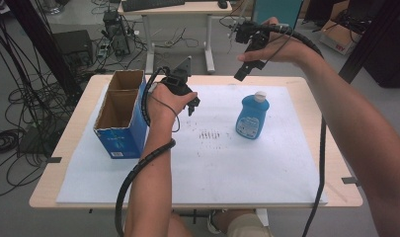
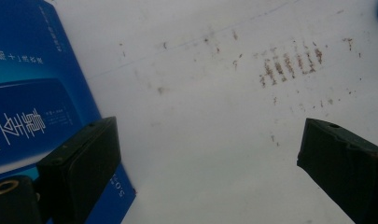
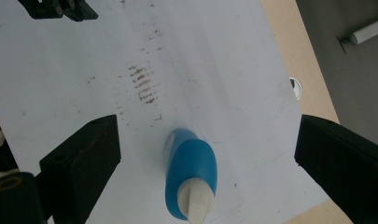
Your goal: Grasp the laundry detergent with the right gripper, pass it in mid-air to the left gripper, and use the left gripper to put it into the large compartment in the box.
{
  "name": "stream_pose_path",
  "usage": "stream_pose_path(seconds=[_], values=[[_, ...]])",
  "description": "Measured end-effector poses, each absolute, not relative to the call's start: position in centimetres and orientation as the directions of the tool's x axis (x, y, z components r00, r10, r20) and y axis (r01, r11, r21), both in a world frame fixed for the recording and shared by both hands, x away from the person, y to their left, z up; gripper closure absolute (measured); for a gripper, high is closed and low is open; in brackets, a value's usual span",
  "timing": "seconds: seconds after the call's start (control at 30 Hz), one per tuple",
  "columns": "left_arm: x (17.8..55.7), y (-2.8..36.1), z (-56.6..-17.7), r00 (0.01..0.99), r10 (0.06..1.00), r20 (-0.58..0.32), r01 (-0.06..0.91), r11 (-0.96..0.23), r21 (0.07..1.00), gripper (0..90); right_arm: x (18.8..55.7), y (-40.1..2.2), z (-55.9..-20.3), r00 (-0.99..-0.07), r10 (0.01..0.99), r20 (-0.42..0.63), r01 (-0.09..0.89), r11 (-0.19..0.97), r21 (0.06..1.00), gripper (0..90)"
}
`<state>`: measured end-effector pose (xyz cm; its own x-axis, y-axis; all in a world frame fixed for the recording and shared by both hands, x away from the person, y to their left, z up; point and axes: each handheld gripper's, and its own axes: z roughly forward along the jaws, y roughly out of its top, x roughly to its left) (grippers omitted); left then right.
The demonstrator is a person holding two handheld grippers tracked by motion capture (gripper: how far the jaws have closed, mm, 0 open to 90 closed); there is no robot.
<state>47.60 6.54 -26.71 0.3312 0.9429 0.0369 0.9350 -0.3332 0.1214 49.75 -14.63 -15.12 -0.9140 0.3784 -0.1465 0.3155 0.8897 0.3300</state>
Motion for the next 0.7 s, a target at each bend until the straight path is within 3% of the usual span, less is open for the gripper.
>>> stream_pose_path(seconds=[0.7], values=[[46.8,6.5,-26.5,0.338,0.94,0.048,0.931,-0.341,0.132,6.1,48.7,-18.3,-15.1,-0.91,0.389,-0.144,0.315,0.874,0.37,6.7]])
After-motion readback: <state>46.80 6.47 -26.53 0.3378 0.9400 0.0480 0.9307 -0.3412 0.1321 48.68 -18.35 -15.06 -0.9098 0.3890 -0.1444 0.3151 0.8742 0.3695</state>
